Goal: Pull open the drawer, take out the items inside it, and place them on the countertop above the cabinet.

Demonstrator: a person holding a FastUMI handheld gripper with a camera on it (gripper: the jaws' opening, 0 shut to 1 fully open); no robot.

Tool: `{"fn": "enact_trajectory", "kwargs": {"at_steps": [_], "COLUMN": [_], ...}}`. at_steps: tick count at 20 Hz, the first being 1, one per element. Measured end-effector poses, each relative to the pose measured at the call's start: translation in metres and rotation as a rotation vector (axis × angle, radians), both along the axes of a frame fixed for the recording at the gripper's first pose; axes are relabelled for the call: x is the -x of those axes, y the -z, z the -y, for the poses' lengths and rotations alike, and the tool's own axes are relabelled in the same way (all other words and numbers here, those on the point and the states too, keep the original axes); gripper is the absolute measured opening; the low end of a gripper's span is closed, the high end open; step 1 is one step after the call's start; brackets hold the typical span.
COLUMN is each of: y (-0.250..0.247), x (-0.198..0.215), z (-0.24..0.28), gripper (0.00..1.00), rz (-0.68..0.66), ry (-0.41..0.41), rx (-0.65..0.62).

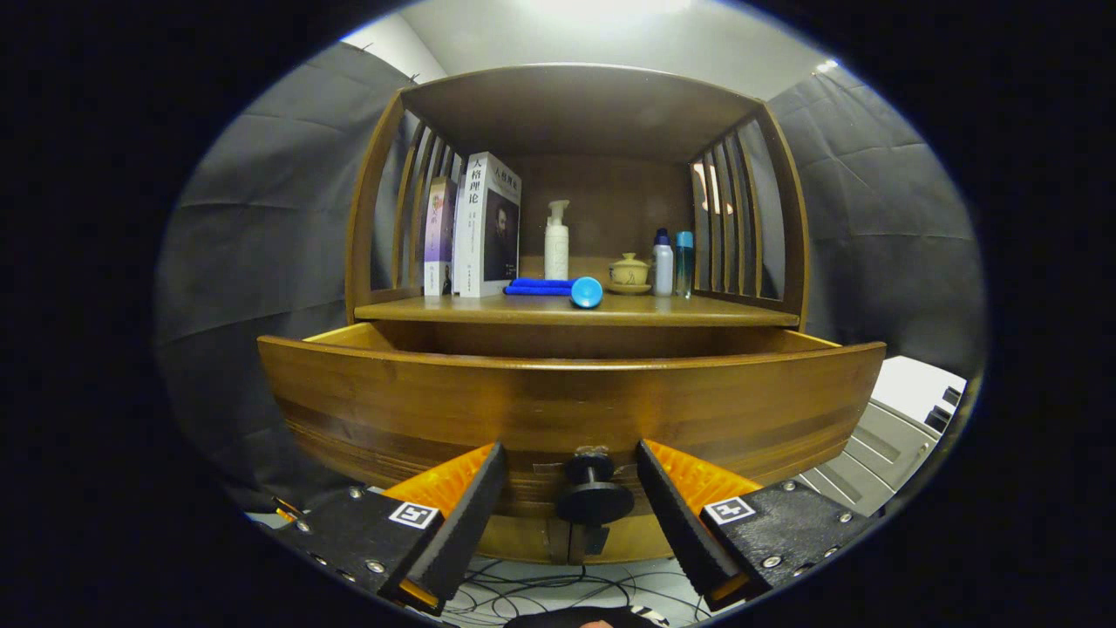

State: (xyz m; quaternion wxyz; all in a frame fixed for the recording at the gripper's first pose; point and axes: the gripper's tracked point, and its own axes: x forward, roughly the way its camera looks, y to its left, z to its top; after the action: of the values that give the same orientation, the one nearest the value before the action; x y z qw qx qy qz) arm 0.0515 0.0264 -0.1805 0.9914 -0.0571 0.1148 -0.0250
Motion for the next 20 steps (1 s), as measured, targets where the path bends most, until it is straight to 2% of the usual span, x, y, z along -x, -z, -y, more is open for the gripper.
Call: {"fn": "enact_trajectory", "kwargs": {"at_steps": [7,20], "y": [0.004,0.012], "x": [-0.032,-0.087], "z": [-0.003,0.001], "gripper": [0.95,0.95], "rz": [0.009,0.009], "ry": [0.021,0.007], "rx": [0.009,0.047]}}
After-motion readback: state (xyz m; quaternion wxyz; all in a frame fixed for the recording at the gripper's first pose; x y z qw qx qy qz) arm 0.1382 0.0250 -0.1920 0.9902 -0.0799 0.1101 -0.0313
